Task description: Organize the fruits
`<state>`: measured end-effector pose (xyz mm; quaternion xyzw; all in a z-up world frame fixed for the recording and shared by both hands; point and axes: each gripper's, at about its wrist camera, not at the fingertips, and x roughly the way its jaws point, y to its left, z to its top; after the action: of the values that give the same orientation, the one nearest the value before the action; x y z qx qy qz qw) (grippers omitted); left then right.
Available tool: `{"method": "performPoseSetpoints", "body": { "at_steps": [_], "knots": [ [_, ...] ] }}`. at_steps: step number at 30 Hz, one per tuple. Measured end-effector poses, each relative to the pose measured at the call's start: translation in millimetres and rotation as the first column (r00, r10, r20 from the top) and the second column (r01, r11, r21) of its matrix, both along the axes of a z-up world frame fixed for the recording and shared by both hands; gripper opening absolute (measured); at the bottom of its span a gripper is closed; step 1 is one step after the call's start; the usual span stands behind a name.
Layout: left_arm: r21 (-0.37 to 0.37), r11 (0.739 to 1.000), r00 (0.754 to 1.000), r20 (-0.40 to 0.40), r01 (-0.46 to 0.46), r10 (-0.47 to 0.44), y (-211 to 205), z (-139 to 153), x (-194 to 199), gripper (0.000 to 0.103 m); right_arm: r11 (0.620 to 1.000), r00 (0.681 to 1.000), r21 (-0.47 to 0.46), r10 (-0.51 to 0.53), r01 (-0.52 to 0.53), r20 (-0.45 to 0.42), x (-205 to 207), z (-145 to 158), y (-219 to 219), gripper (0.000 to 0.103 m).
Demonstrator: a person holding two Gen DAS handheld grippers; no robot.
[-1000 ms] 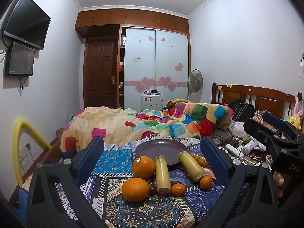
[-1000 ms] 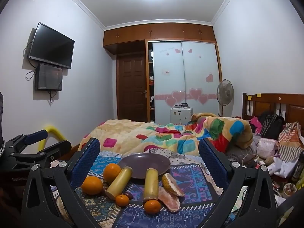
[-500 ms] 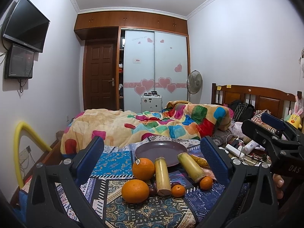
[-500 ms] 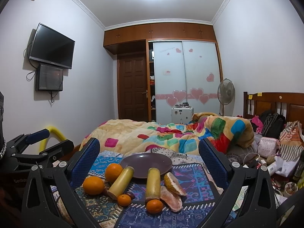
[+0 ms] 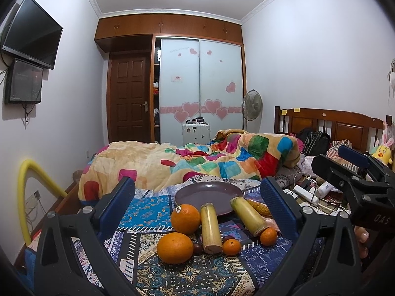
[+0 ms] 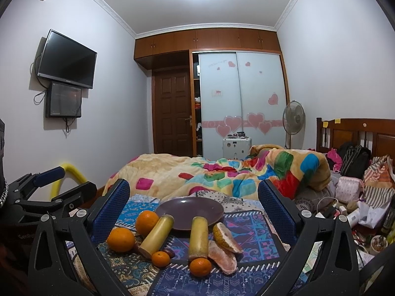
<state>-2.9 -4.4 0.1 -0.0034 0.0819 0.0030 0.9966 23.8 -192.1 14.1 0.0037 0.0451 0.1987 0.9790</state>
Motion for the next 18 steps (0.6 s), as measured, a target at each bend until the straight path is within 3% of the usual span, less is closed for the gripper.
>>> {"method": "performPoseSetpoints", "body": {
  "at_steps": [18],
  "knots": [
    [0.003,1.000,1.000,0.001,-0.002,0.002,-2.7,-1.1,1.6,0.103,1.000,1.000,0.007,0.002,-0.002,0.001,1.9,-3.1,-0.9,0.103]
  ]
}}
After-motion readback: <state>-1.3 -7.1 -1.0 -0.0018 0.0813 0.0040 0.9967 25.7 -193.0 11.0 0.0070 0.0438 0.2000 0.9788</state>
